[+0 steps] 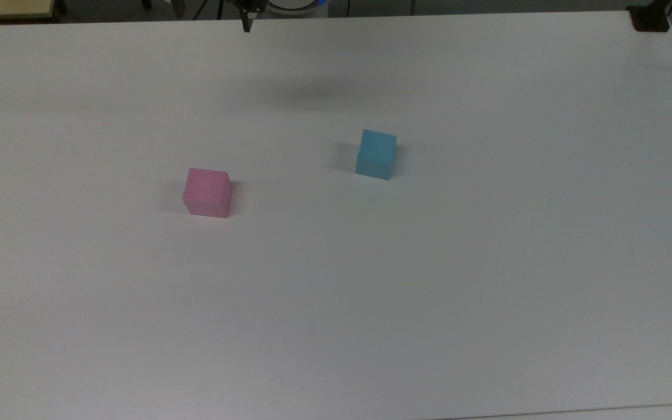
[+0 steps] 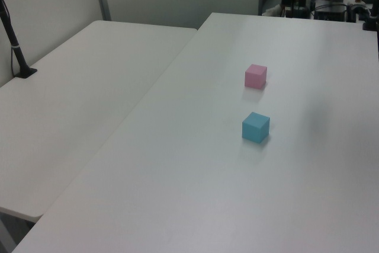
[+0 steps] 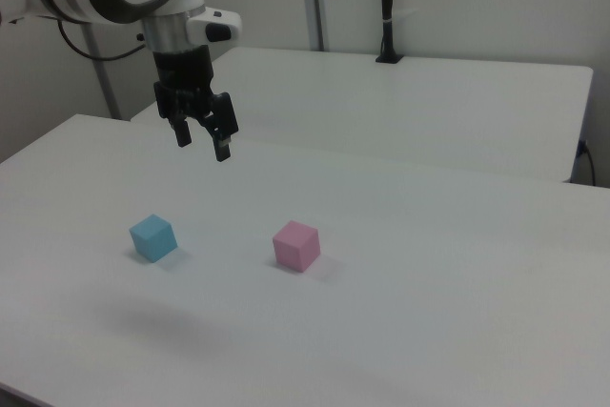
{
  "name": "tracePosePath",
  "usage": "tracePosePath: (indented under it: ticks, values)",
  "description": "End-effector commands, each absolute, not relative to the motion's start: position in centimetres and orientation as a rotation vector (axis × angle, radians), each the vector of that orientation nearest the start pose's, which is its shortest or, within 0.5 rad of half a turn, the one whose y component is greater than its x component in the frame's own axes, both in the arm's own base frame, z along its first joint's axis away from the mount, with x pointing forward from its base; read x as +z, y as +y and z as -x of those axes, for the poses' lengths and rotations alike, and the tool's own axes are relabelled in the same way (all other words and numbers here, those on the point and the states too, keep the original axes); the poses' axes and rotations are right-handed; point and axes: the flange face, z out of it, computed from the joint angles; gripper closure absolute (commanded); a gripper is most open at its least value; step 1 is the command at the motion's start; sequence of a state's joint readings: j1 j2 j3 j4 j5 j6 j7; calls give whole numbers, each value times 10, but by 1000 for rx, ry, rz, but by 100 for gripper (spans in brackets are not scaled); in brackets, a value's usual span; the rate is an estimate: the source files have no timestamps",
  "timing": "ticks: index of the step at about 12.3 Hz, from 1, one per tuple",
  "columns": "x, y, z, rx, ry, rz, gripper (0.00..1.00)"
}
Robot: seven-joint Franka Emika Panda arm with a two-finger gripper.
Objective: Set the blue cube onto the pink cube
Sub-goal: 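Move the open gripper over the light-blue cube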
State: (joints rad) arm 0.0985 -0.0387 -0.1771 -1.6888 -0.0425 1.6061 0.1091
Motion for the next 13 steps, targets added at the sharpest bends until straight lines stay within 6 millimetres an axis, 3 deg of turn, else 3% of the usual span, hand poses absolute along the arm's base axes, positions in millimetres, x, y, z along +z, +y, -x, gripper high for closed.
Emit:
tracePosePath:
  ticks: [1, 9, 13]
  values:
    - [580, -40, -548, 89, 154, 3171, 0]
    - [581, -39, -553, 88, 172, 3155, 0]
    - [568, -28, -560, 116, 130, 3147, 0]
